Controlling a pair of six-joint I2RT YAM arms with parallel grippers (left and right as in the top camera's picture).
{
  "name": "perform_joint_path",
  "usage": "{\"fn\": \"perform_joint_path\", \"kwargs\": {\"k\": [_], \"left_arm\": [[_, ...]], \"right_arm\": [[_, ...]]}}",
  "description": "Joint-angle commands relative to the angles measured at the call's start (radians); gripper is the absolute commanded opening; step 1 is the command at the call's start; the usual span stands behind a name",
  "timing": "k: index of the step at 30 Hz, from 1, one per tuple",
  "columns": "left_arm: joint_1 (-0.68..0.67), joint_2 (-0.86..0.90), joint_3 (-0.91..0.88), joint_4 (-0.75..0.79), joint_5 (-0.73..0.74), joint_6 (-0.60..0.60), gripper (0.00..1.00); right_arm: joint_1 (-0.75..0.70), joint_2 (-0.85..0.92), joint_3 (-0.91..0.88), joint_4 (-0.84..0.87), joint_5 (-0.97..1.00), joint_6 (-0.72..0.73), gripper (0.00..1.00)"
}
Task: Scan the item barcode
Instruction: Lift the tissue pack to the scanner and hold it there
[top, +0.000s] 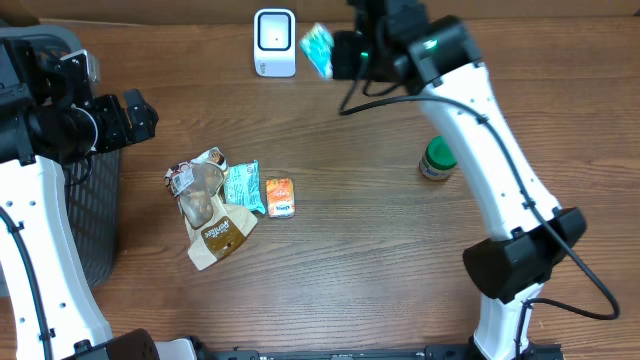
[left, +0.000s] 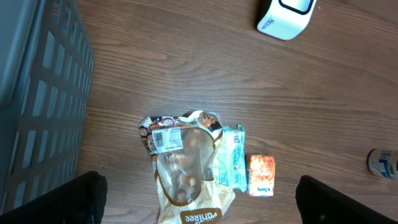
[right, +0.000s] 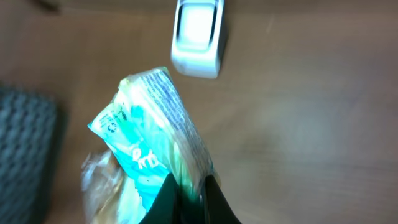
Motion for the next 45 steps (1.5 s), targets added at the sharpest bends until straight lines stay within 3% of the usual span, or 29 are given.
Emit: {"fn": "perform_joint_path", "kwargs": {"k": [1,5,9,15,19,38,45], "left_arm": [[-0.002,-0.001,0.013,0.000,0.001,0.016,1.00],[-0.001,-0.001,0.013,0.000,0.000,0.016,0.99],[-0.002,-0.001,0.013,0.000,0.001,0.016,0.99],[-0.001,-0.001,0.013,0.000,0.001,0.016,1.00],[-0.002,-0.001,0.013,0.000,0.001,0.016,0.99],[-0.002,-0.001,0.013,0.000,0.001,0.016,1.00],[-0.002,-0.001,0.013,0.000,0.001,0.016,1.00]], "right_arm": [[0.063,0.031,-0.010,0.137,0.403,-0.094,0.04],[0.097,0.129,-0.011,0.404,0.568,-0.280,0.04],[0.099,0.247,-0.011,0.660,0.570,-0.478,0.04],[0.097,0.399,-0.011,0.892,0.378,-0.769,0.04],[0.102,0.465,-0.011,0.977,0.338,-0.883,0.04],[0.106,0.502,-0.010,1.072,0.320,-0.892,0.04],[0.106,0.446,-0.010,1.000,0.320,-0.874,0.04]]}}
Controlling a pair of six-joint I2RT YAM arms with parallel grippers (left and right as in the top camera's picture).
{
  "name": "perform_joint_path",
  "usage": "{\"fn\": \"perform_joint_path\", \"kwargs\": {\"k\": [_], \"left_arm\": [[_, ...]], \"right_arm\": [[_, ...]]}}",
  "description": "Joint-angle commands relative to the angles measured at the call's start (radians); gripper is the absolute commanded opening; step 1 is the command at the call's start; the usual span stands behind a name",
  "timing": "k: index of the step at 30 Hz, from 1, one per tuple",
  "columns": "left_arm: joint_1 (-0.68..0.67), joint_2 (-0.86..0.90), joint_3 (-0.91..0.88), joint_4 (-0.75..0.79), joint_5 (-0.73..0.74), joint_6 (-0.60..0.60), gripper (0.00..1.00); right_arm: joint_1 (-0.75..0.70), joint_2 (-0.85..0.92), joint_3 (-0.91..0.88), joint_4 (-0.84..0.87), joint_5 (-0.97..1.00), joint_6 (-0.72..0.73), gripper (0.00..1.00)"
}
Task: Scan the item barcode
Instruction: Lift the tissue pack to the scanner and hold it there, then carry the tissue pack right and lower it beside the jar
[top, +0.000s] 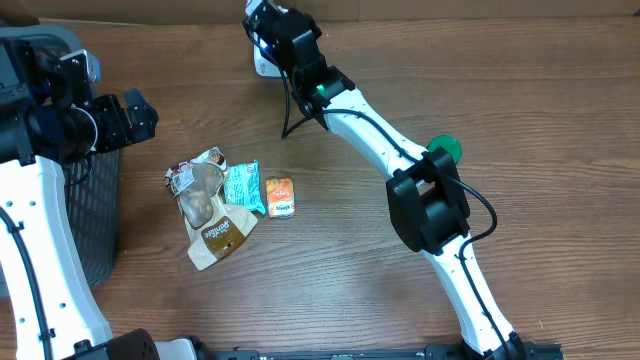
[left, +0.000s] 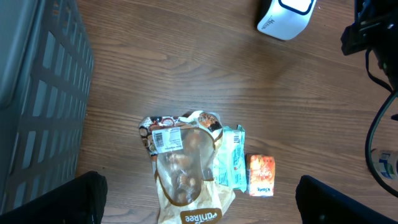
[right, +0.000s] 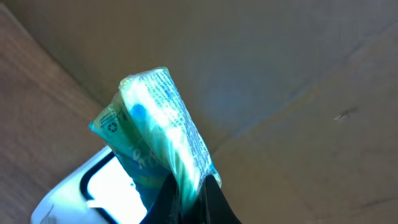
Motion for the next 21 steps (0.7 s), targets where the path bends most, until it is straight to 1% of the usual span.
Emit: {"fn": "perform_joint_path", "kwargs": {"k": [1,6,9,12,15,17,21], "left_arm": [[-0.002,-0.001,0.013,0.000,0.001,0.016,1.00],[-0.002,-0.001,0.013,0.000,0.001,0.016,0.99],[-0.002,-0.001,0.013,0.000,0.001,0.016,1.00],[-0.002,-0.001,0.013,0.000,0.000,0.016,1.00],[-0.002,-0.001,0.013,0.000,0.001,0.016,1.00],[-0.002,-0.001,0.013,0.000,0.001,0.016,1.00],[-0.002,-0.001,0.013,0.000,0.001,0.016,0.99]], "right_arm": [[0.004,-0.079,0.008,-0.044,-0.005,0.036,0.04],[-0.002,-0.207,0.009,-0.211,-0.013,0.201,0.04],[-0.006,-0.302,0.009,-0.383,-0.016,0.396,0.04],[-0.021,-0.399,0.010,-0.628,-0.017,0.648,0.04],[-0.047,-0.462,0.010,-0.867,-0.034,0.831,0.04],[-0.069,-0.481,0.010,-1.014,-0.069,0.914,0.04],[-0.119,-0.469,0.008,-1.259,-0.117,0.987,0.04]]}}
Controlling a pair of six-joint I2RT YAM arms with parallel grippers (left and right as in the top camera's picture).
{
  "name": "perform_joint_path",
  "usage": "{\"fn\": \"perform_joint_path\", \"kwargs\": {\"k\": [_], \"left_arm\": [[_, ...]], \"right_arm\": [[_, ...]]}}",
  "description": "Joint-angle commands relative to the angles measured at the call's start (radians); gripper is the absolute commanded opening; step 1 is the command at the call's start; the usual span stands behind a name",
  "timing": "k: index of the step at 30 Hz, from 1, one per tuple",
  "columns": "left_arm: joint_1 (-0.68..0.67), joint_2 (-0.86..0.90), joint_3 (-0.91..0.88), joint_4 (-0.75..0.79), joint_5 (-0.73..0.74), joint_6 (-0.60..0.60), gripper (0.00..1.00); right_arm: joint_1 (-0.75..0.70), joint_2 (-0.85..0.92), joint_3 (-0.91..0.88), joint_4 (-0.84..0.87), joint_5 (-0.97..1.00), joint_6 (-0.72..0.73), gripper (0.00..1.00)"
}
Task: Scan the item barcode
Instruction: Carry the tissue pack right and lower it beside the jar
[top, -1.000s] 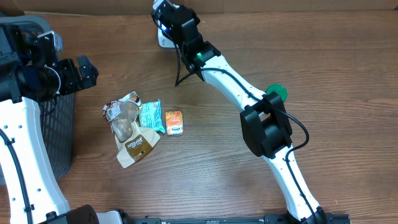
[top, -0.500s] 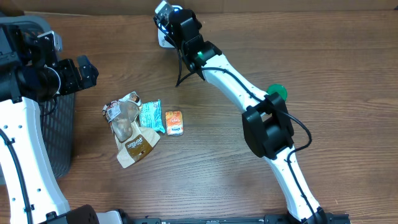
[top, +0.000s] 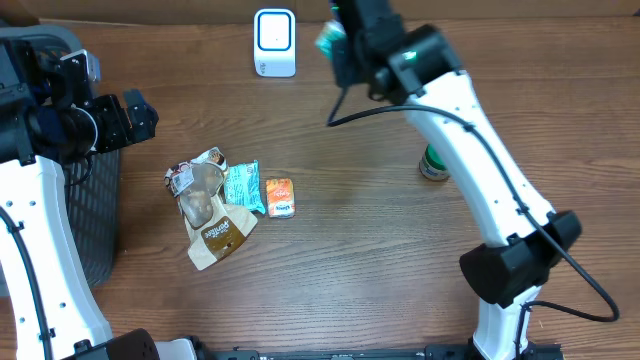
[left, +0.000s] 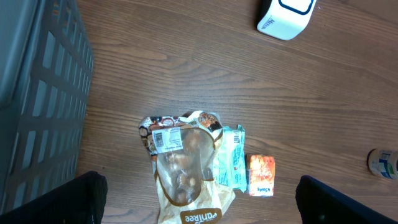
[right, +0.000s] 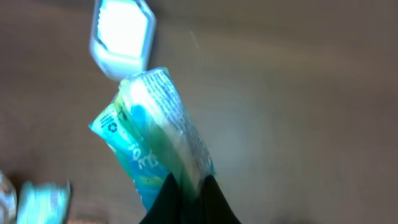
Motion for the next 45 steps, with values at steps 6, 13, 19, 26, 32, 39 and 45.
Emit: {"fn": "perform_joint_path", "kwargs": {"k": [6,13,19,26,32,39,45], "left_arm": [[-0.001,-0.001,0.013,0.000,0.001,0.015,0.99],[-0.001,-0.001,0.013,0.000,0.001,0.015,0.99],[-0.001,-0.001,0.013,0.000,0.001,0.015,1.00],[-0.001,-0.001,0.013,0.000,0.000,0.015,0.99],[-0.001,-0.001,0.013,0.000,0.001,0.015,1.00],[-0.001,-0.001,0.013,0.000,0.001,0.015,0.99],[-0.001,-0.001,0.013,0.000,0.001,0.015,1.00]], "right_arm": [[-0.072,0.076,-0.093,-0.196,-0.070,0.167,0.04],[-0.087,0.076,-0.299,-0.152,-0.071,0.167,0.04],[-0.111,0.076,-0.439,-0.101,-0.048,0.167,0.04],[-0.159,0.076,-0.509,-0.091,0.049,0.167,0.04],[-0.196,0.076,-0.543,-0.084,0.052,0.167,0.04],[-0.220,0.077,-0.543,-0.090,0.052,0.166,0.04],[-0.241,0.077,-0.543,-0.111,0.070,0.167,0.04]]}}
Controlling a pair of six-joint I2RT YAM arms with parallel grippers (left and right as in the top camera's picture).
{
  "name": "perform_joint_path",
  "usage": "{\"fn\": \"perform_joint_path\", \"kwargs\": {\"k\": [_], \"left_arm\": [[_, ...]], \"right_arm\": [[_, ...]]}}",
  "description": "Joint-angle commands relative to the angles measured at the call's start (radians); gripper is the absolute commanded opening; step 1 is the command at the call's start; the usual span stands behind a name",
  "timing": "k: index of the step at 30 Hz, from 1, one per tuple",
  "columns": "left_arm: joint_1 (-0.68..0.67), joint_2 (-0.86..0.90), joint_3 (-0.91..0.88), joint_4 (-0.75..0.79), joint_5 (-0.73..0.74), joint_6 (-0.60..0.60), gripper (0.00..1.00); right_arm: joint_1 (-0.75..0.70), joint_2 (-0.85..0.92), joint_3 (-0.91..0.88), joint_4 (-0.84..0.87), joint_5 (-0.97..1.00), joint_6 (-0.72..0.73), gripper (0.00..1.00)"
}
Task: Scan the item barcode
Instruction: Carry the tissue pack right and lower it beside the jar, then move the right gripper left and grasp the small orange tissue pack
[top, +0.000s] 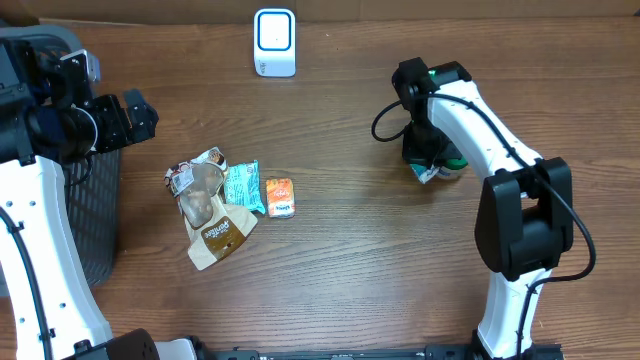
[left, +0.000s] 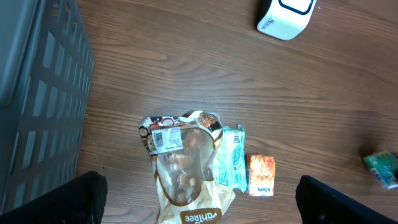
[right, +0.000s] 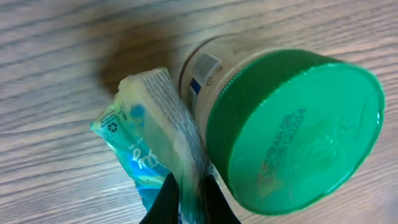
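Note:
My right gripper (right: 188, 186) is shut on a teal and white snack packet (right: 155, 137), held low over the table right beside a green-lidded jar (right: 292, 130). From overhead the right gripper (top: 425, 150) covers most of the packet (top: 428, 173) and the jar (top: 455, 160). The white barcode scanner (top: 274, 42) stands at the back of the table, also seen as the white scanner (left: 286, 14) in the left wrist view. My left gripper (left: 199, 199) hangs open high over the pile of packets (left: 186, 168), nothing between its fingers.
A pile at centre left holds a brown cookie bag (top: 208, 215), a teal packet (top: 242, 187) and an orange packet (top: 280, 197). A dark mesh basket (top: 95, 215) stands at the left edge, beside my left arm.
My right gripper has moved with the packet from near the scanner at the back to the right side of the table, down beside the green-lidded jar. The left arm has not moved.
My right gripper held the teal packet up to the right of the scanner. Then it held it close over the scanner's face. After that it was back to the scanner's right, and now it holds the packet low beside the jar.

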Motion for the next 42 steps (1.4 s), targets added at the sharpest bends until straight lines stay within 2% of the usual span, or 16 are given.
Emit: {"fn": "perform_joint_path", "kwargs": {"k": [1,4,7,11,15,17,21,24,25,28,31,36,42], "left_arm": [[-0.002,-0.001,0.013,0.000,0.001,0.015,1.00],[-0.002,-0.001,0.013,0.000,0.000,0.015,0.99],[-0.002,-0.001,0.013,0.000,0.001,0.015,1.00],[-0.002,-0.001,0.013,0.000,0.001,0.015,1.00],[-0.002,-0.001,0.013,0.000,0.000,0.015,1.00],[-0.002,-0.001,0.013,0.000,0.001,0.015,1.00],[-0.002,-0.001,0.013,0.000,0.001,0.015,0.99],[-0.001,-0.001,0.013,0.000,0.001,0.015,1.00],[-0.002,-0.001,0.013,0.000,0.001,0.015,1.00],[-0.002,-0.001,0.013,0.000,0.001,0.015,1.00],[-0.002,-0.001,0.013,0.000,0.000,0.015,1.00],[-0.001,-0.001,0.013,0.000,0.001,0.015,0.99],[-0.002,-0.001,0.013,0.000,0.000,0.015,1.00]], "right_arm": [[-0.023,-0.002,-0.005,-0.002,0.035,0.008,0.04],[-0.025,-0.002,-0.005,-0.002,0.034,0.008,0.07],[-0.025,-0.002,-0.005,-0.002,0.016,0.007,0.22],[-0.025,-0.002,-0.005,-0.007,0.013,0.007,0.34],[-0.025,-0.002,0.001,-0.005,0.014,-0.017,0.72],[-0.025,-0.002,0.019,-0.014,0.013,-0.042,0.80],[-0.025,-0.003,0.106,-0.077,-0.014,-0.045,0.80],[-0.021,-0.003,0.161,-0.085,-0.156,-0.045,0.79],[-0.020,-0.003,0.166,-0.071,-0.223,-0.045,0.76],[-0.007,-0.003,0.148,0.008,-0.464,-0.046,0.59],[0.031,-0.003,0.105,0.098,-0.597,-0.053,0.53],[0.127,-0.002,0.023,0.200,-0.639,-0.051,0.53],[0.225,-0.002,-0.067,0.296,-0.639,0.049,0.53]]}}
